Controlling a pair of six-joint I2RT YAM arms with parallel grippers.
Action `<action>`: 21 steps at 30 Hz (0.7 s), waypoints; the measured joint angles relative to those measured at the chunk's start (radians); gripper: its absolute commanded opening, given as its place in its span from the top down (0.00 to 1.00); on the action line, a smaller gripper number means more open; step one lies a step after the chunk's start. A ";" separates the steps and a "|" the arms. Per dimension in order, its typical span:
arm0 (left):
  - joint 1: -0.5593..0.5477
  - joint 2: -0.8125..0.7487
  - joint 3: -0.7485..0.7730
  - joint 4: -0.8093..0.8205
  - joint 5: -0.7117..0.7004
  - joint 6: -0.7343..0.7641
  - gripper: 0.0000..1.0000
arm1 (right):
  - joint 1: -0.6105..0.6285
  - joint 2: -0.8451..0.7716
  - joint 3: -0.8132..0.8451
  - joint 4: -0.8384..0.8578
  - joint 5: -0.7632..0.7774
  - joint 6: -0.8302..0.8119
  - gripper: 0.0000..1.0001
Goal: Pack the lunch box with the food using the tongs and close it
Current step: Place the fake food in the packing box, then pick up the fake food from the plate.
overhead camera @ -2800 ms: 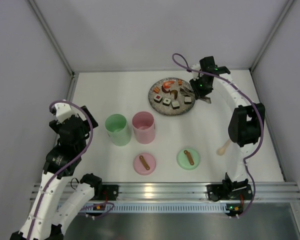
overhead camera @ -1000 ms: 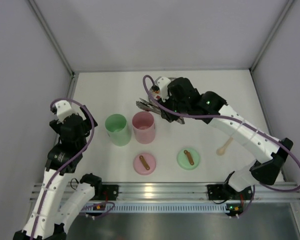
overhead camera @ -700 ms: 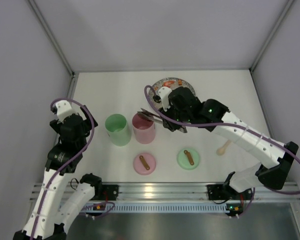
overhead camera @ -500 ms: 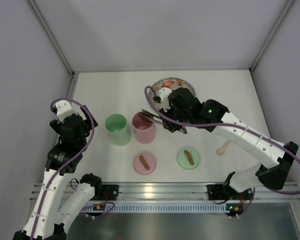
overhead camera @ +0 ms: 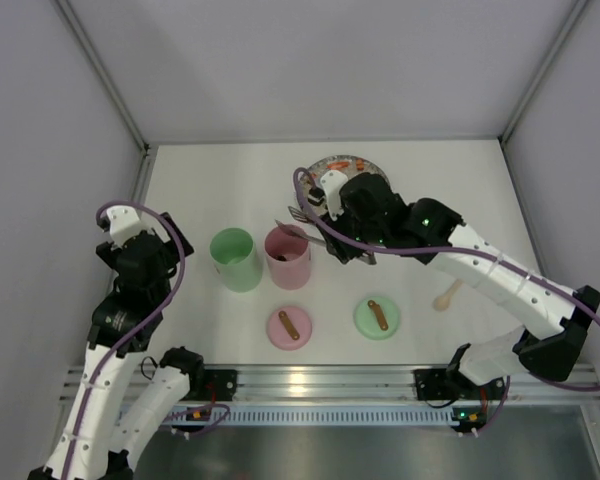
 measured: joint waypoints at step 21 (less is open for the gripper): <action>0.000 -0.021 -0.002 0.000 0.000 0.000 0.01 | -0.468 0.251 0.296 0.027 0.162 0.082 0.56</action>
